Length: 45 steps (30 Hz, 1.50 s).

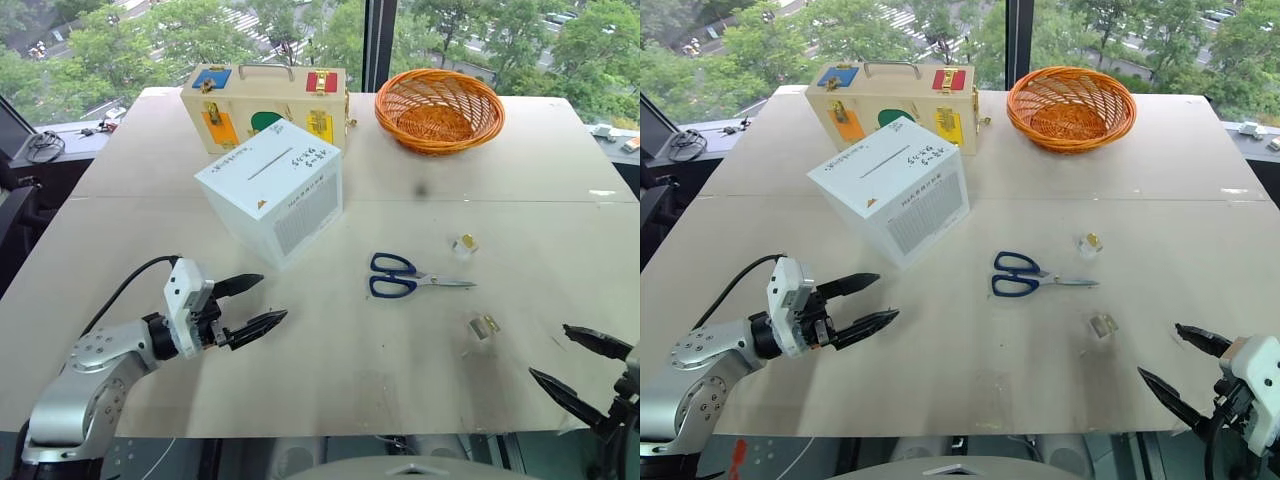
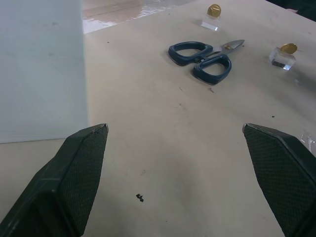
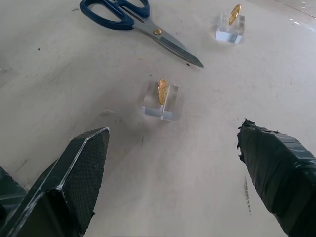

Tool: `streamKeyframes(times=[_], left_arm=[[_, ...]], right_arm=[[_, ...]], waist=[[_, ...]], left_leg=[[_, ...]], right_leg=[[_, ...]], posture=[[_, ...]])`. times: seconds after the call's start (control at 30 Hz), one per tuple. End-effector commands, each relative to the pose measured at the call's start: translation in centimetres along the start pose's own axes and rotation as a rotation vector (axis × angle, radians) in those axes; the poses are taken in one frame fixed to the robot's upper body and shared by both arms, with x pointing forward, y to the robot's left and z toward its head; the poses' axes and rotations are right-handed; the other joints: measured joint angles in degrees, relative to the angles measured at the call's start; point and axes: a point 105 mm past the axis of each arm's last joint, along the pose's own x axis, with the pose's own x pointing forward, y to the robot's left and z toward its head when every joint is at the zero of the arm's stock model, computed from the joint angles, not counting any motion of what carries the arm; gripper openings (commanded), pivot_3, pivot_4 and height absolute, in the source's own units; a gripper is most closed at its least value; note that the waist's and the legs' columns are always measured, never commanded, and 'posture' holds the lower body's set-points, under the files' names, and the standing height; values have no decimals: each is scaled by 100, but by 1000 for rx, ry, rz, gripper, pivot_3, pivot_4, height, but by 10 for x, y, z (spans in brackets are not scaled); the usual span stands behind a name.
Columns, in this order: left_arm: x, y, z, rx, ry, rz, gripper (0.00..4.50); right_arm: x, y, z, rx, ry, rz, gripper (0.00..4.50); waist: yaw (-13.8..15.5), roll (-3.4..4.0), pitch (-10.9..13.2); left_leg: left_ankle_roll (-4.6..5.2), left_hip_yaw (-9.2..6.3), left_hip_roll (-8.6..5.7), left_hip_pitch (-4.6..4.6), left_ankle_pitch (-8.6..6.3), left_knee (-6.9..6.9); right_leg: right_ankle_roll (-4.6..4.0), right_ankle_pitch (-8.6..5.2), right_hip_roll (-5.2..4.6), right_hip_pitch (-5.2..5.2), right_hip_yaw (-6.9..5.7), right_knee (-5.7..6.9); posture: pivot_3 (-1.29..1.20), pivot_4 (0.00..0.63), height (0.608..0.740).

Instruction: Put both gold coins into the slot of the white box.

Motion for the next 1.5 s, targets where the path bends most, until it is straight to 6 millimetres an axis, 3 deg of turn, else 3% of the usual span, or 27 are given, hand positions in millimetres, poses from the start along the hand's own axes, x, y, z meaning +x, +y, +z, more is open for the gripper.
streamKeyframes(times=[0.03, 0.13, 0.27, 0.33, 0.4, 0.53, 0.77, 0.83, 1.0, 1.07, 1.17, 1.33, 1.43, 1.5], left_arm=[[8, -15, 23, 57, -58, -95, 4446], [17, -37, 43, 101, -116, -241, 4446], [18, -47, 43, 131, -101, -314, 4446], [18, -56, 43, 164, -83, -350, 4446], [18, -64, 44, 178, -82, -372, 4446], [14, -78, 48, 199, -80, -394, 4446], [19, -95, 63, 220, -95, -376, 4446], [23, -98, 66, 222, -102, -365, 4500], [28, -108, 72, 222, -114, -348, 4500], [29, -109, 76, 223, -122, -330, 4500], [31, -111, 82, 211, -143, -302, 4500], [34, -116, 90, 192, -161, -283, 4500], [41, -114, 98, 184, -185, -274, 4500], [47, -114, 102, 181, -196, -271, 4500]], right_arm=[[13, -4, 24, -63, -39, 29, 4500], [38, -2, 49, -80, -18, 80, 4500], [62, -1, 69, -93, -23, 188, 4500], [83, -10, 76, -121, 5, 174, 4500], [103, -8, 80, -123, 25, 232, 4500], [135, -6, 76, -134, 96, 297, 4500], [182, -11, 47, -199, 254, 373, 4500], [188, -12, 39, -214, 281, 384, 3869], [191, -15, 32, -218, 285, 386, 1987], [188, -17, 41, -224, 241, 383, 1143], [179, -16, 58, -227, 139, 383, 263], [145, -11, 100, -181, -71, 358, 259], [104, -18, 120, -127, -163, 248, 259], [83, -25, 121, -105, -167, 175, 259]], waist=[[0, 0, 0], [-96, -7, 16], [-83, -17, 4], [-107, -15, 7], [-144, -22, 13], [-105, -24, 19], [-140, -25, 20], [-146, -32, 15], [-147, -43, 2], [-144, -44, 2], [-117, -42, 3], [-96, -23, 18], [-56, -21, 20], [4, -23, 19]], left_leg=[[0, 0, 0, 0, 0, 0], [1, 23, 3, 4, 1, 17], [3, 25, -7, 18, 2, 16], [4, 27, -18, 11, 2, 16], [4, 27, -19, 4, 2, 13], [7, 34, -19, -8, -3, 4], [14, 34, -23, -11, -7, 7], [14, 34, -22, 6, -6, 13], [15, 34, -18, 19, -6, 16], [14, 33, -15, 19, -6, 16], [14, 32, -15, 15, -6, 16], [14, 26, -16, 2, -6, 15], [14, 14, -17, -1, -6, 14], [14, 10, -20, -1, -6, 14]], right_leg=[[0, 0, 0, 0, 0, 0], [-10, 10, -10, -1, 13, 2], [-12, 12, -9, 8, 4, 4], [-12, 12, 0, 2, 6, 4], [-13, 13, 6, -3, 12, 2], [-18, 12, 19, -6, 17, -2], [-18, 14, 18, -10, 23, -2], [-16, 14, 21, 2, 25, 3], [-15, 14, 28, 9, 26, 10], [-21, 18, 31, 9, 26, 11], [-24, 20, 31, 8, 24, 11], [-16, 25, 30, 1, 30, 10], [-1, 33, 30, 0, 27, 9], [0, 33, 31, 4, 19, 9]], posture=[[0, 150, 740], [0, 150, 740], [0, 150, 740], [0, 150, 740], [0, 150, 740], [0, 150, 740], [0, 150, 740], [0, 150, 740], [0, 150, 740], [0, 150, 740], [0, 150, 740], [0, 150, 740], [0, 150, 740], [0, 150, 740]])
